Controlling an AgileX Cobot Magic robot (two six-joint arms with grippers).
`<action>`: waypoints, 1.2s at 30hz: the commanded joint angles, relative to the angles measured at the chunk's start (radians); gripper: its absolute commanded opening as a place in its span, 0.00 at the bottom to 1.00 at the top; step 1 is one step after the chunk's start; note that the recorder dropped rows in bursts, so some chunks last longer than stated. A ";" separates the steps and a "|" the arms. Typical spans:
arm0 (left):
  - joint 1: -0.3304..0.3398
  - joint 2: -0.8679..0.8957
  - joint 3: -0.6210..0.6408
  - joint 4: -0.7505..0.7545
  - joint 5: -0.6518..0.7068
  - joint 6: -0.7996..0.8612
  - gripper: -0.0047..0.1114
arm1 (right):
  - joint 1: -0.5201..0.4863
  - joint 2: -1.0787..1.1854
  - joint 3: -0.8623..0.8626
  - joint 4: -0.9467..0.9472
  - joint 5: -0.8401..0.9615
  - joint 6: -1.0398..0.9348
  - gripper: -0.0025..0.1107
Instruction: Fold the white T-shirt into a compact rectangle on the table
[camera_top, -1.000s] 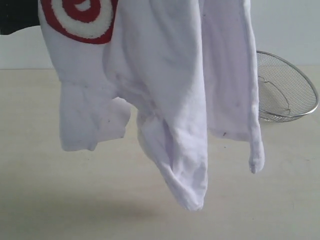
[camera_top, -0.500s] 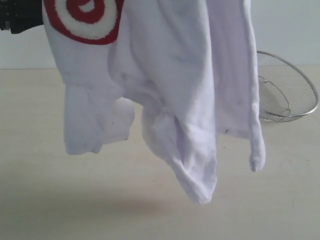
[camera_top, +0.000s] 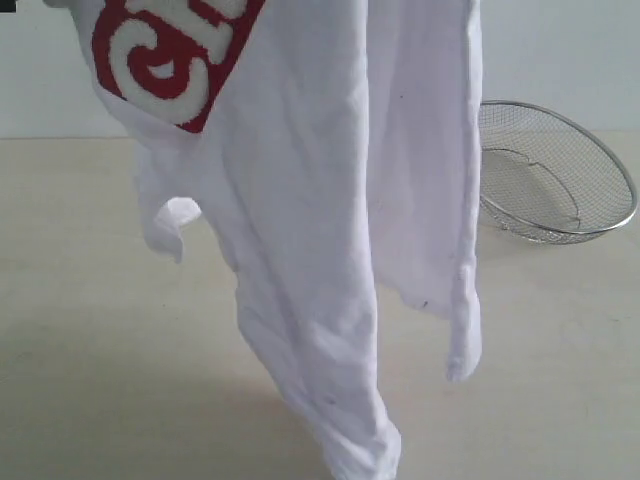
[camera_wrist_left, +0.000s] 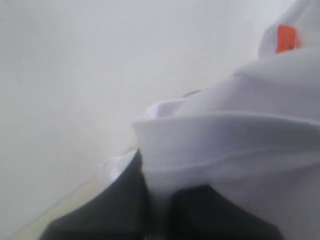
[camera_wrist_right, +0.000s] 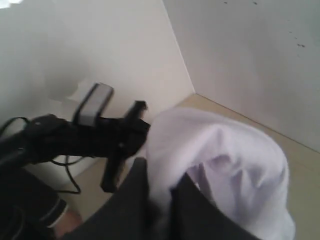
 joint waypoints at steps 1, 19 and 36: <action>0.002 -0.058 -0.017 0.008 -0.055 -0.027 0.08 | 0.000 -0.012 -0.008 -0.151 0.003 0.027 0.02; 0.002 -0.272 -0.119 0.317 -0.097 -0.370 0.08 | 0.000 -0.012 -0.008 -0.567 0.116 0.080 0.02; 0.002 -0.460 -0.336 0.717 0.103 -0.777 0.08 | 0.002 -0.177 0.135 -0.487 0.116 0.092 0.02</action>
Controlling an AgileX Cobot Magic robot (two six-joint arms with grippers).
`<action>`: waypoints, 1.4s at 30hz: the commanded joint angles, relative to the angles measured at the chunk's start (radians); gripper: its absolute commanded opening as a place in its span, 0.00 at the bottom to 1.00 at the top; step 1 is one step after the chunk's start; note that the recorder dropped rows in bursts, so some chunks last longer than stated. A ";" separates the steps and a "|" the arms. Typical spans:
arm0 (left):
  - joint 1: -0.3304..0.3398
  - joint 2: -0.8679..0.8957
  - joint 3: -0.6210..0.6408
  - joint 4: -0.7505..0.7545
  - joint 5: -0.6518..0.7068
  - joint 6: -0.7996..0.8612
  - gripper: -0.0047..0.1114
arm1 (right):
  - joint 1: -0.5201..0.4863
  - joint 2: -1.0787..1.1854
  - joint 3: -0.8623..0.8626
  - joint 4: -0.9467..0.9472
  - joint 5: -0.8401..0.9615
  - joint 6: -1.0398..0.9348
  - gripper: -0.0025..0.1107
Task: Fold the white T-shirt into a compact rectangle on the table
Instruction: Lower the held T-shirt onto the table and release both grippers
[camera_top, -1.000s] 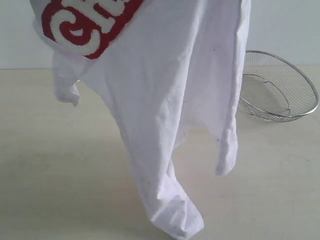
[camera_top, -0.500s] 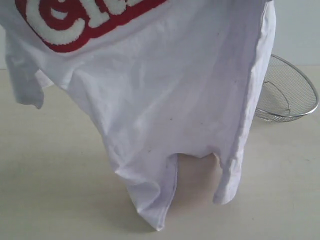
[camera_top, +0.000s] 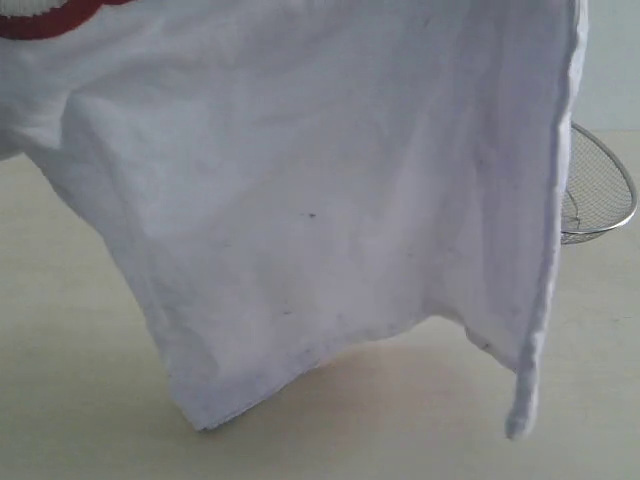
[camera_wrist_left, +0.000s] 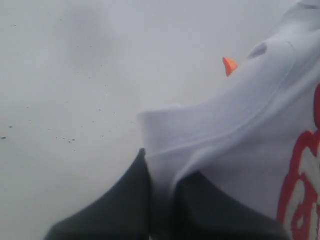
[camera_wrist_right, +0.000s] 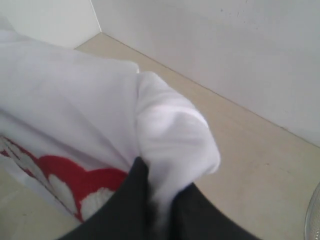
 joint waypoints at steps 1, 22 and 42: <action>0.001 -0.032 -0.013 0.027 -0.001 -0.029 0.08 | 0.000 -0.024 0.092 0.002 -0.005 -0.022 0.02; -0.003 0.005 -0.213 0.124 0.104 -0.103 0.08 | 0.000 -0.024 0.115 0.043 -0.005 -0.047 0.02; -0.003 0.279 -0.188 0.149 -0.004 -0.063 0.08 | 0.000 0.201 0.181 0.005 -0.057 -0.111 0.02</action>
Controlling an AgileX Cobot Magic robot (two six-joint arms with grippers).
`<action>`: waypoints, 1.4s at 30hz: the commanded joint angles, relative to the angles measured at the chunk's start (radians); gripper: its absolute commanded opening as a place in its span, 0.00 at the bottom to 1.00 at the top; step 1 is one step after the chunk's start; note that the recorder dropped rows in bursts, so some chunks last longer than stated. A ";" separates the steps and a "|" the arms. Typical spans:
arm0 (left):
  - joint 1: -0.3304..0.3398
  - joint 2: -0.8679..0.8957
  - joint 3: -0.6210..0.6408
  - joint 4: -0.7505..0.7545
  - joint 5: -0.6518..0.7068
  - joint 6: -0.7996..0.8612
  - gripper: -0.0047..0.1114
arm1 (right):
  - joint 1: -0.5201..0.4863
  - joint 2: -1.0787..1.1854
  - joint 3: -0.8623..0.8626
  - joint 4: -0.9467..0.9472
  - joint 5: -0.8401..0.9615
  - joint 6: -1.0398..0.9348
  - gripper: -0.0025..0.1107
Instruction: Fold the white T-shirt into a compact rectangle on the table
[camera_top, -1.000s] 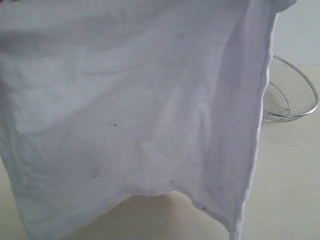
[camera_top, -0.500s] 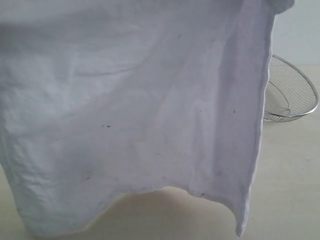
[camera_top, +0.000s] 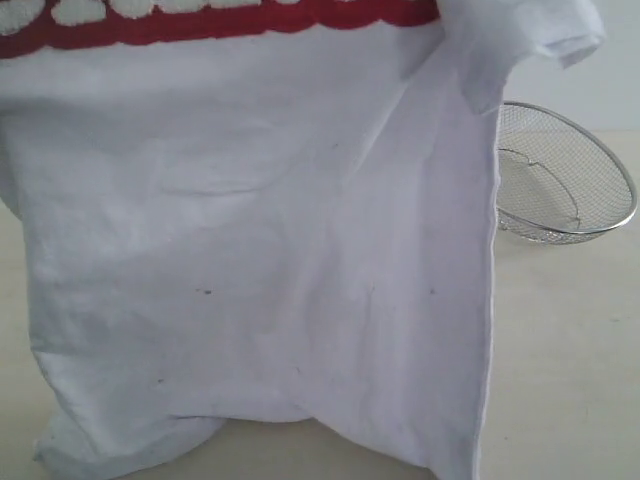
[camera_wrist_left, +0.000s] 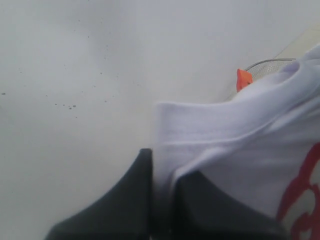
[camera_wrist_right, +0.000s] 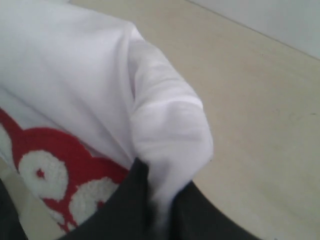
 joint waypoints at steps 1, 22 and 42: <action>-0.001 0.093 0.005 0.005 -0.139 0.017 0.08 | -0.007 0.088 0.011 -0.062 -0.069 -0.034 0.02; -0.001 0.452 -0.019 -0.256 -0.541 0.265 0.75 | -0.009 0.291 0.009 -0.128 -0.543 -0.098 0.61; -0.001 0.240 -0.050 -0.271 -0.065 0.160 0.96 | -0.009 0.183 0.022 -0.300 -0.182 0.109 0.44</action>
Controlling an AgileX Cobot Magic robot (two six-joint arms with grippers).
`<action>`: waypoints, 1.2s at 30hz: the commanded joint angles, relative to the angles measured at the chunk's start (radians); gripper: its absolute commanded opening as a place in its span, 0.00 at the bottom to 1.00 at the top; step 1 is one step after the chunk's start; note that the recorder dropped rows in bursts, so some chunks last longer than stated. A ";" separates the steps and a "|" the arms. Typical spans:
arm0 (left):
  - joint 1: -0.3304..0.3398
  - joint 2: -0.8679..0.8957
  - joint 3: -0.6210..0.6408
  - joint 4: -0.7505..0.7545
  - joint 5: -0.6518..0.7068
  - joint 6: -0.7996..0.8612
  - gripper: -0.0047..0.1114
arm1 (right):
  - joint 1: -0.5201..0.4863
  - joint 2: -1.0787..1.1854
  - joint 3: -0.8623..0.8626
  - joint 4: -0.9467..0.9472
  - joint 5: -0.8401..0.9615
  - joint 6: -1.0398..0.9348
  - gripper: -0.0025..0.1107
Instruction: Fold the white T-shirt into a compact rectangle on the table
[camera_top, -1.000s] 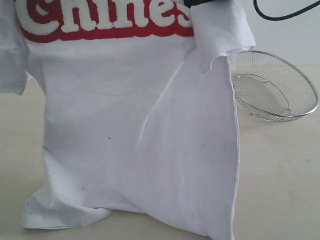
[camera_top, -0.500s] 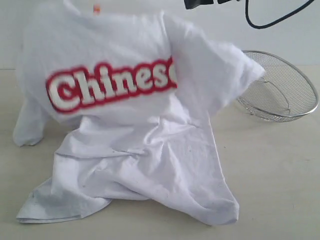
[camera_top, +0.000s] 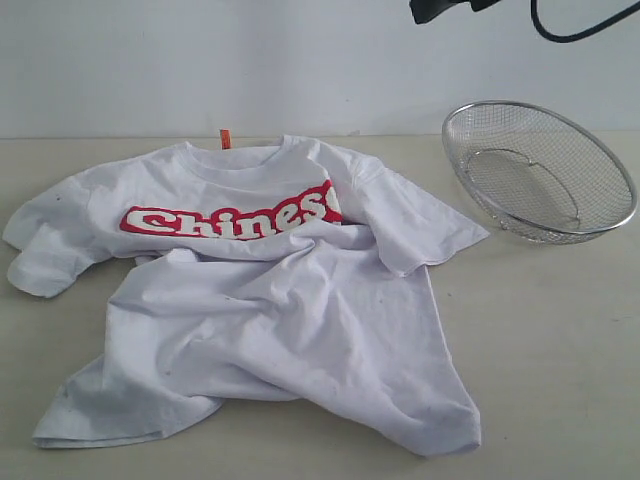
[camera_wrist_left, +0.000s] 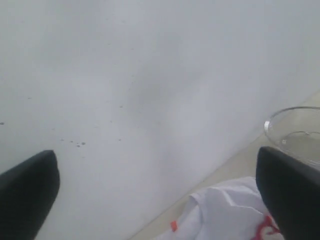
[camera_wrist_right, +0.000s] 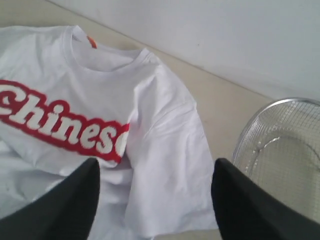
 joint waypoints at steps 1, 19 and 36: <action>0.001 -0.053 -0.007 -0.008 0.245 -0.049 0.96 | -0.003 -0.016 0.020 0.063 0.155 -0.002 0.39; 0.001 -0.066 0.257 -0.166 0.424 -0.294 0.96 | -0.003 -0.091 0.518 0.341 0.053 -0.199 0.02; -0.006 -0.077 0.539 -0.463 0.424 -0.264 0.60 | -0.013 -0.091 0.630 0.326 -0.081 -0.177 0.02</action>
